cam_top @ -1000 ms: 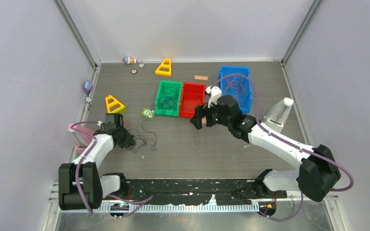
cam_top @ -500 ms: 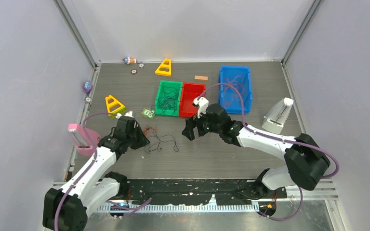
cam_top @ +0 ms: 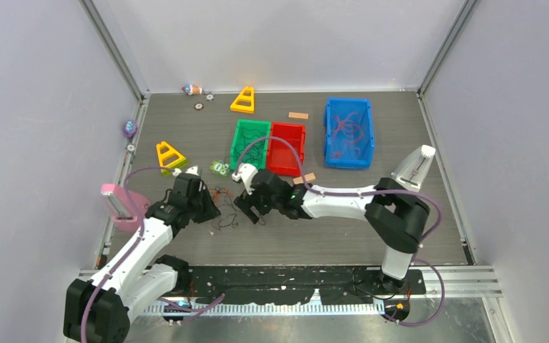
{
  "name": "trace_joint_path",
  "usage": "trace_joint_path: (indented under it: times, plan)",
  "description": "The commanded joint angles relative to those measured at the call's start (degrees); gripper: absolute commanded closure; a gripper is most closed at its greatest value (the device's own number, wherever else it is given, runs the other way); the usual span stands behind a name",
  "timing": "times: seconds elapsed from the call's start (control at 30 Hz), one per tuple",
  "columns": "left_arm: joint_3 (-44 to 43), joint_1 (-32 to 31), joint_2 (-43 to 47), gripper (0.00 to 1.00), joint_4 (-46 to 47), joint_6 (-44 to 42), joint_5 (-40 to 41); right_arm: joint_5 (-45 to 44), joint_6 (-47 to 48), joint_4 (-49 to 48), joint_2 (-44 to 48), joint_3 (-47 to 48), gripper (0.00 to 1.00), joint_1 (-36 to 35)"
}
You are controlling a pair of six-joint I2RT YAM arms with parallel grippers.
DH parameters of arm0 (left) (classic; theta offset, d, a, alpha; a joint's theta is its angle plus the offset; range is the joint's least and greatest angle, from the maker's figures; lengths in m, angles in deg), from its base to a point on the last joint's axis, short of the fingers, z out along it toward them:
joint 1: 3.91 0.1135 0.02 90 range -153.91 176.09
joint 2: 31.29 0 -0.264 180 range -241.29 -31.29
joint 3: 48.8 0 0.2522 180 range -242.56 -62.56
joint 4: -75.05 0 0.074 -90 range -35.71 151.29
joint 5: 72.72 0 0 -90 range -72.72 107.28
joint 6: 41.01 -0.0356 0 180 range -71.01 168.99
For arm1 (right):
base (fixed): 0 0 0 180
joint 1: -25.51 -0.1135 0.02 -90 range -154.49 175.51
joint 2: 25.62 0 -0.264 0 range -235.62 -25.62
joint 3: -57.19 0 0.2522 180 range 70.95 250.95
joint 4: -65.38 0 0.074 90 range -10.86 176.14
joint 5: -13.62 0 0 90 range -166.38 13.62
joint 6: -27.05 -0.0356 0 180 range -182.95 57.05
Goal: Untangle the cables
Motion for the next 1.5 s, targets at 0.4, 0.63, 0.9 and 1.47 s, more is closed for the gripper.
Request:
trace_joint_path:
  times: [0.4, 0.63, 0.9, 1.47]
  plan:
    - [-3.9, -0.1, 2.3, 0.98, -3.6, -2.0, 9.0, -9.5, -0.9, -2.8, -6.7, -0.8, 0.94, -2.6]
    - [-2.9, 2.6, 3.6, 0.98, -6.1, 2.5, 17.0, -16.3, -9.8, -3.5, 9.6, -13.1, 0.95, 1.1]
    - [-0.2, 6.6, 5.6, 0.85, -6.4, 4.6, 18.9, -16.5, -16.7, 1.2, 31.2, -21.0, 0.95, 12.4]
    - [3.9, 13.2, 4.8, 0.86, -7.7, 10.9, 20.6, -30.0, -8.5, 17.6, 53.8, 1.0, 0.95, 18.1]
